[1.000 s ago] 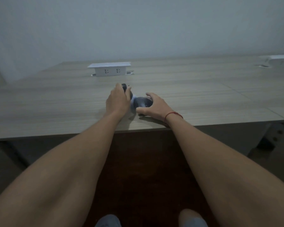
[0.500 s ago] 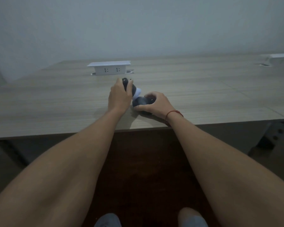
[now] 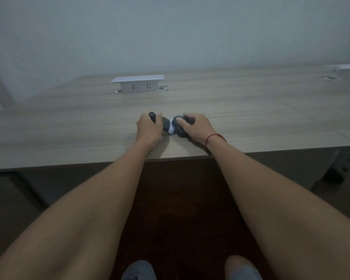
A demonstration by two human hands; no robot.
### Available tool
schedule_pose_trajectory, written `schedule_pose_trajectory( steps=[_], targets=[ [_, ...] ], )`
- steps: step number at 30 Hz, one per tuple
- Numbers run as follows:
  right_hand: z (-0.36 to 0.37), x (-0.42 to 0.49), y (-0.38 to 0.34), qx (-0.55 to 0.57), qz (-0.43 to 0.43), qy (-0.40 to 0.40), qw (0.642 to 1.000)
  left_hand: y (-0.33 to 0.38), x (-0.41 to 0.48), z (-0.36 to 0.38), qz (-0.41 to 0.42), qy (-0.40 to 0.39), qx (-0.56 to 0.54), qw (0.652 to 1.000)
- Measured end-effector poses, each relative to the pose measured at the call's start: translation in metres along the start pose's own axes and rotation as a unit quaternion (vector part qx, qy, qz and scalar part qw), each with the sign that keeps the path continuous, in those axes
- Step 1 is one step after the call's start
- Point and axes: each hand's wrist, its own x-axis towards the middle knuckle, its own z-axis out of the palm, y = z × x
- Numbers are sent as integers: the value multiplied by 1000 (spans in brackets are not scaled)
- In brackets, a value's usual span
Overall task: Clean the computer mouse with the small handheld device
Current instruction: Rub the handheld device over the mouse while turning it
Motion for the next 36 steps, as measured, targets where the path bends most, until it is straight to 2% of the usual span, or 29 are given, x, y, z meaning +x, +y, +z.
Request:
schedule_pose_trajectory(
  steps=[4, 7, 11, 17, 22, 32, 36],
  targets=[
    [6, 0, -3, 5, 22, 32, 999, -7, 0, -4, 9, -30, -37, 999],
    [5, -5, -6, 4, 20, 31, 999, -3, -2, -2, 1, 0, -16, 1000],
    [5, -13, -9, -5, 14, 15, 1000, 9, -4, 6, -57, 63, -26, 996],
    [4, -18, -15, -17, 16, 38, 999, 9, -2, 6, -58, 58, -109, 991],
    [4, -21, -17, -12, 17, 31, 999, 11, -4, 6, -57, 57, -53, 995],
    [4, -20, -16, 2, 22, 34, 999, -1, -3, 4, -39, 13, -51, 998],
    [2, -22, -17, 12, 24, 32, 999, 3, -4, 6, -33, 47, -31, 998]
  ],
)
